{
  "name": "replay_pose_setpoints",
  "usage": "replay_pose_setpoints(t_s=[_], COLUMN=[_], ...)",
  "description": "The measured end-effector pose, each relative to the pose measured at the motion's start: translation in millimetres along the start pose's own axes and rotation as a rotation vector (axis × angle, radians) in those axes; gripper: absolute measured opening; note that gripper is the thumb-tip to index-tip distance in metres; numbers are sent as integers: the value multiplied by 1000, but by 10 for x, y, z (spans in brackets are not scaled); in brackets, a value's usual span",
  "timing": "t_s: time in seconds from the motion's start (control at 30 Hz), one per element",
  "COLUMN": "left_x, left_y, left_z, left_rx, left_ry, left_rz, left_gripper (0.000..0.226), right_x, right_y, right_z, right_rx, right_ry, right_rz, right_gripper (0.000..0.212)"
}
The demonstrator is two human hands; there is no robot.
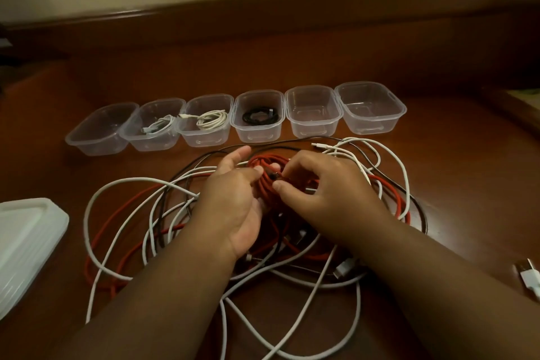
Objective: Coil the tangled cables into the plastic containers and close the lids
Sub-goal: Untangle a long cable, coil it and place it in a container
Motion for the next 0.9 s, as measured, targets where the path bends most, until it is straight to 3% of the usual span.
replay_pose_setpoints(t_s=[0.37, 0.67, 0.9], left_x=[43, 83, 74], left_y=[-57, -89, -60], left_z=[1, -43, -69], left_rx=[-68, -489, -650], left_ry=[-83, -356, -370], left_rz=[74, 352, 498], left_gripper=[45, 58, 47], right_x=[26, 32, 54], right_y=[33, 111, 94], right_z=[96, 59, 97], right_rx=[146, -78, -57], right_ry=[27, -114, -124], right_rz=[-37, 8, 69], right_gripper=[13, 11, 9])
Point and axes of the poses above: each hand's wrist, its own x-axis away from the middle knuckle, its own y-axis out of the back of the hand, z = x × y, the point moved 3 cm from there along -x, towards the middle knuckle, and after that the axes turned 12 degrees about x, right-handed, at the moved point
